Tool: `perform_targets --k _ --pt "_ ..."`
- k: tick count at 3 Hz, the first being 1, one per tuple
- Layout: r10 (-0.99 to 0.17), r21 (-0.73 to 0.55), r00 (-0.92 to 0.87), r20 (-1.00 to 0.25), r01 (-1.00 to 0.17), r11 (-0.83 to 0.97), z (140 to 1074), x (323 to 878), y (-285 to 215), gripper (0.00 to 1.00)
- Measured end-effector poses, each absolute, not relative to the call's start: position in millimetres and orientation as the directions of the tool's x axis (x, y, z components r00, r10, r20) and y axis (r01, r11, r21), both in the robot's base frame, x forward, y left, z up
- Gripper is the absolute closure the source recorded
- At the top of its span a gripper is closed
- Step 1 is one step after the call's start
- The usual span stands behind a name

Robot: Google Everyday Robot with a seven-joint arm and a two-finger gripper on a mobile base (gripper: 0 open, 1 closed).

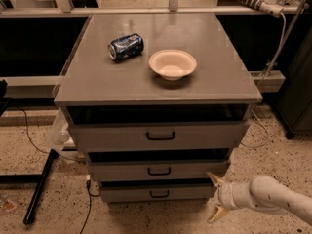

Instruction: Open bottom drawer

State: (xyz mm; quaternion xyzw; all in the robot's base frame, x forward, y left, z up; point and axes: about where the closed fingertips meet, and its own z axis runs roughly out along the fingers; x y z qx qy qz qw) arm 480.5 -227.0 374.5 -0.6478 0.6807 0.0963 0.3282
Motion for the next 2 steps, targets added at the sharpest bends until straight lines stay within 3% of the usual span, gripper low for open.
perform_targets --k 2 --pt "-0.815 -0.267 -0.001 -0.58 -0.945 0.191 314.2 490.7 -235.5 0.0"
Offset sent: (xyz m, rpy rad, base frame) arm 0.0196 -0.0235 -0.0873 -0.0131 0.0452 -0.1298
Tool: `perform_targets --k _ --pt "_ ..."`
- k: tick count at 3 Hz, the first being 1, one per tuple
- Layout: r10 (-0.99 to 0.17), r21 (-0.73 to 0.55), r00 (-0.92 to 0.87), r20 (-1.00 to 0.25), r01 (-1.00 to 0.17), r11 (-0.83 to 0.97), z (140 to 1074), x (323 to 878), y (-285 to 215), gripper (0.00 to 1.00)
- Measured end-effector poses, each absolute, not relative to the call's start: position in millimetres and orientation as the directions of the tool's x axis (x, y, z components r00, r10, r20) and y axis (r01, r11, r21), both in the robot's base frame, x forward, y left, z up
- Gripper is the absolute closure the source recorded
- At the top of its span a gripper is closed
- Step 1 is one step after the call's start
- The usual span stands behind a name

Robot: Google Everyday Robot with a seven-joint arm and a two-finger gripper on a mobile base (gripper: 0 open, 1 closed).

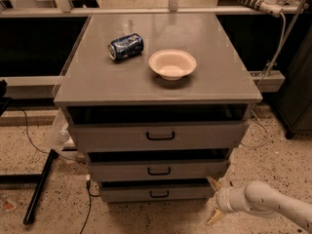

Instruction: Open bottom drawer

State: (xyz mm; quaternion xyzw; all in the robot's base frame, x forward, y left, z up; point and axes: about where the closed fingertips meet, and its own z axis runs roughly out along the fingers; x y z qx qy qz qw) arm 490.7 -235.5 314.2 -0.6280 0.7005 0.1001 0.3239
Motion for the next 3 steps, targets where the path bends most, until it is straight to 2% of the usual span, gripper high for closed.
perform_targets --k 2,3 --pt "-0.841 -0.268 -0.038 -0.54 -0.939 0.214 271.2 495.5 -230.9 0.0" --pt "-0.863 -0.309 -0.053 -0.502 -0.921 0.236 238.2 512.9 -233.4 0.0"
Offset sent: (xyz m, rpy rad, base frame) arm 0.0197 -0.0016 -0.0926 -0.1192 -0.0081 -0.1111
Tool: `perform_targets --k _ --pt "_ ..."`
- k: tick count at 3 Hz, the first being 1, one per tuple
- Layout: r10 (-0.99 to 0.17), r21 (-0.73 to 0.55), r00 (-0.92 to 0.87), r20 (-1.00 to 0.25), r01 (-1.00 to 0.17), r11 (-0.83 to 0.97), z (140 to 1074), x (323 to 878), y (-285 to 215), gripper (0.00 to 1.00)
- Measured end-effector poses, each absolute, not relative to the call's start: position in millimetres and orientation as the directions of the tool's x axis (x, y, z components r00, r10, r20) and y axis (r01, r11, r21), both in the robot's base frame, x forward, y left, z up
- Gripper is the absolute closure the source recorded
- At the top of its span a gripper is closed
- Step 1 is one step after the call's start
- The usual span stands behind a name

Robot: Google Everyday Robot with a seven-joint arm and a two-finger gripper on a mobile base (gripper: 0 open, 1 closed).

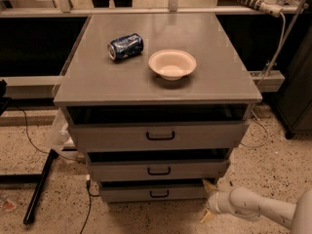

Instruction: Open bottom drawer

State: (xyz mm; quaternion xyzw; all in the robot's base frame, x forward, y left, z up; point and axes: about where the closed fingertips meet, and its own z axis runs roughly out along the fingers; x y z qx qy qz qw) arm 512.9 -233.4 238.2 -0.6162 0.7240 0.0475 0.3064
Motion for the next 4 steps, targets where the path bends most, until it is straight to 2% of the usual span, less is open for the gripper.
perform_targets --k 2,4 --pt "-0.894 -0.382 -0.026 -0.448 -0.898 0.218 202.7 548.0 -227.4 0.0" --pt "-0.864 -0.403 0.046 -0.501 -0.896 0.187 170.2 573.0 -222.4 0.0"
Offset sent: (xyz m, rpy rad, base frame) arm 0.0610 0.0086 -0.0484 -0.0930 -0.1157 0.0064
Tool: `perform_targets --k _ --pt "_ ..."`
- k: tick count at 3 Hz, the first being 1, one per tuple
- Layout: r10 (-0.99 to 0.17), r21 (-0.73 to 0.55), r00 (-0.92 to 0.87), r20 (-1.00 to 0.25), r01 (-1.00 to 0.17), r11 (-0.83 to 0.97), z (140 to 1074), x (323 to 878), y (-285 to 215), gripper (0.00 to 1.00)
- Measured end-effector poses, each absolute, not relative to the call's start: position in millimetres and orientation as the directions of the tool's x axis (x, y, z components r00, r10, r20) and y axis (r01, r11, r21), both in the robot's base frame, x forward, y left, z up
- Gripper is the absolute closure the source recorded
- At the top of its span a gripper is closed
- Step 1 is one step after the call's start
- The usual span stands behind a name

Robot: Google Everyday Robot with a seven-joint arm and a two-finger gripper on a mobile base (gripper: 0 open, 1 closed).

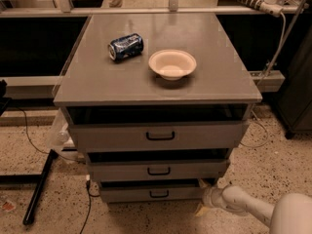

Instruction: Open bottom drawer

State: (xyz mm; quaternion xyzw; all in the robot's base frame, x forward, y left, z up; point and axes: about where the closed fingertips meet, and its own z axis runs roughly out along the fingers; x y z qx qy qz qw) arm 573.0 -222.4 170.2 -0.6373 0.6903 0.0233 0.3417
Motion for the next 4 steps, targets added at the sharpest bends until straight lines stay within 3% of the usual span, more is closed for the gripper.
perform_targets --k 1,3,4 --pt "-0.821 -0.384 0.078 -0.565 -0.906 0.178 165.7 584.7 -229.2 0.0" --pt "-0.817 -0.368 0.086 -0.57 -0.916 0.16 159.6 590.5 -217.9 0.0" --pt "-0.817 -0.368 0.086 -0.57 -0.916 0.16 159.7 590.5 -217.9 0.19"
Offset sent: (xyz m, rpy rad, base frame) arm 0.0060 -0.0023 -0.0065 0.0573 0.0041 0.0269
